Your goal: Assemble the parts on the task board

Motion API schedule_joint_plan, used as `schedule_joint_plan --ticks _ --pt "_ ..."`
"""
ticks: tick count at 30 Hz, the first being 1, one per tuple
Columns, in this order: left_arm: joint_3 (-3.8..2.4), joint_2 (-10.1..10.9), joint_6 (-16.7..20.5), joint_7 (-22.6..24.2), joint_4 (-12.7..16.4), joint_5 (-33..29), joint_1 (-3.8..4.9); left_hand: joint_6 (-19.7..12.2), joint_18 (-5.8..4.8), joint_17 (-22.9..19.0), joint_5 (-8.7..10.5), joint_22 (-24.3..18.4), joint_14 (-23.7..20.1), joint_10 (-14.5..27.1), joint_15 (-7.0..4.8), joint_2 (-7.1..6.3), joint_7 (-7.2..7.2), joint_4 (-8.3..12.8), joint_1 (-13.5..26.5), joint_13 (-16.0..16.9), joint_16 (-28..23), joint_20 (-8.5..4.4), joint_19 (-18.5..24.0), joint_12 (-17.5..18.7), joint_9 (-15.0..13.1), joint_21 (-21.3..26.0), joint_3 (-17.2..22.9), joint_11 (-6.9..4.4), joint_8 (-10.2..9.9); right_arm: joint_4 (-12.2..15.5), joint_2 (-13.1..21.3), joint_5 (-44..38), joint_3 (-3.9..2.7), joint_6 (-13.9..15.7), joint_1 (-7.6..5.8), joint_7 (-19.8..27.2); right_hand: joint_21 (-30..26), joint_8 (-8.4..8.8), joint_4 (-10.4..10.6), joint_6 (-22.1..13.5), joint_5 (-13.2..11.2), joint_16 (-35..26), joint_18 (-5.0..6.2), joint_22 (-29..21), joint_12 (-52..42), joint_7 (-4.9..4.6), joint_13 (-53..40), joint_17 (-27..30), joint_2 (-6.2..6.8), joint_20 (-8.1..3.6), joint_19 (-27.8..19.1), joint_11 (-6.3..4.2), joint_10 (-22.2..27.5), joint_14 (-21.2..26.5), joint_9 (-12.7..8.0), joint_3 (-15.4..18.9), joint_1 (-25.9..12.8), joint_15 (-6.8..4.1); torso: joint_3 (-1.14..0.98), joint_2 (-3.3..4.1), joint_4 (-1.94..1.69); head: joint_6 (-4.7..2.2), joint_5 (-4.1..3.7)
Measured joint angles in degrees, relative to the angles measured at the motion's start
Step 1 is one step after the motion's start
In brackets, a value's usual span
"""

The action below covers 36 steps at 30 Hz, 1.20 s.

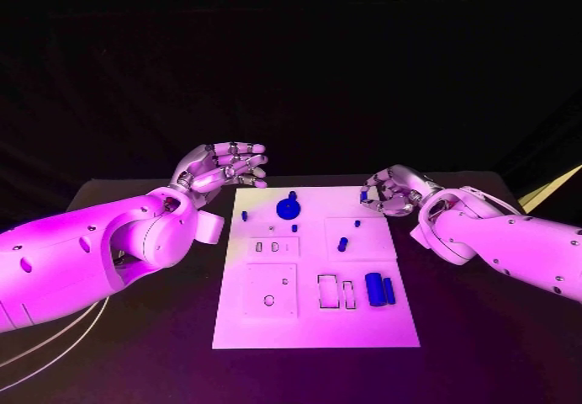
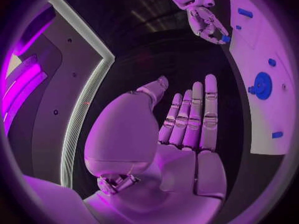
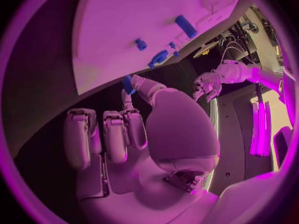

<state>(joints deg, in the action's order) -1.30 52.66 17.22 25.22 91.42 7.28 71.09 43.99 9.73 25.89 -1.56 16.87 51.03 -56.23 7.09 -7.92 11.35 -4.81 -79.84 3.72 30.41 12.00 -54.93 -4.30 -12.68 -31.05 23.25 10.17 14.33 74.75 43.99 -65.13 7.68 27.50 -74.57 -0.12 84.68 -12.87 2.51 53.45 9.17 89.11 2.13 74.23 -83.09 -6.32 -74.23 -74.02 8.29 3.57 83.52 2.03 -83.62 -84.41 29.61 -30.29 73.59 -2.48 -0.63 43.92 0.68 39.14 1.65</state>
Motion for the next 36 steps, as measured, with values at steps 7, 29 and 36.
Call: schedule_joint_plan --ticks 7,29,36 --pt "0.02 0.0 0.0 -0.1 -0.5 -0.1 0.0 0.0 0.0 0.0 0.0 0.1 -0.2 0.0 0.18 0.0 0.0 0.0 0.0 0.0 0.0 -0.01 0.0 0.0 0.0 0.0 0.0 0.0 0.0 7.9 0.0 -2.2 -0.04 2.2 -0.93 -4.2 0.6 0.0 0.0 0.0 0.0 0.0 0.0 0.0 0.0 0.0 0.0 0.0 0.0 0.0 0.0 0.0 0.0 0.0 0.0 0.0 0.0 0.0 0.16 -0.36 0.13 0.23 0.21" --pt "0.5 -1.0 0.1 -0.2 -2.7 -0.5 0.01 0.0 0.0 0.0 0.0 0.1 -0.2 0.0 0.18 0.0 0.0 0.0 0.0 0.0 0.0 0.0 0.0 0.0 0.0 0.0 0.0 0.0 0.0 12.8 -10.3 -9.8 0.93 3.8 2.33 -13.0 0.7 0.0 0.0 0.0 0.0 0.0 0.0 0.0 0.0 -0.01 0.0 0.0 0.0 0.0 0.0 0.0 0.0 0.0 0.0 0.0 0.0 0.01 0.56 -0.92 -0.05 1.55 1.85" --pt "0.53 -1.1 0.1 -0.2 -2.7 -0.5 0.01 0.0 0.0 0.0 0.0 0.1 -0.2 0.0 0.18 0.0 0.0 0.0 0.0 0.0 0.0 0.0 0.0 0.0 0.0 0.0 0.0 0.0 0.0 12.4 -12.0 -11.3 1.31 3.5 3.66 -14.4 0.7 -0.9 0.0 -1.3 0.0 0.0 0.0 0.0 0.0 -0.06 0.0 0.0 0.0 0.01 0.0 0.0 0.0 0.0 1.2 0.0 0.0 0.01 0.55 -0.91 -0.11 1.72 1.99"
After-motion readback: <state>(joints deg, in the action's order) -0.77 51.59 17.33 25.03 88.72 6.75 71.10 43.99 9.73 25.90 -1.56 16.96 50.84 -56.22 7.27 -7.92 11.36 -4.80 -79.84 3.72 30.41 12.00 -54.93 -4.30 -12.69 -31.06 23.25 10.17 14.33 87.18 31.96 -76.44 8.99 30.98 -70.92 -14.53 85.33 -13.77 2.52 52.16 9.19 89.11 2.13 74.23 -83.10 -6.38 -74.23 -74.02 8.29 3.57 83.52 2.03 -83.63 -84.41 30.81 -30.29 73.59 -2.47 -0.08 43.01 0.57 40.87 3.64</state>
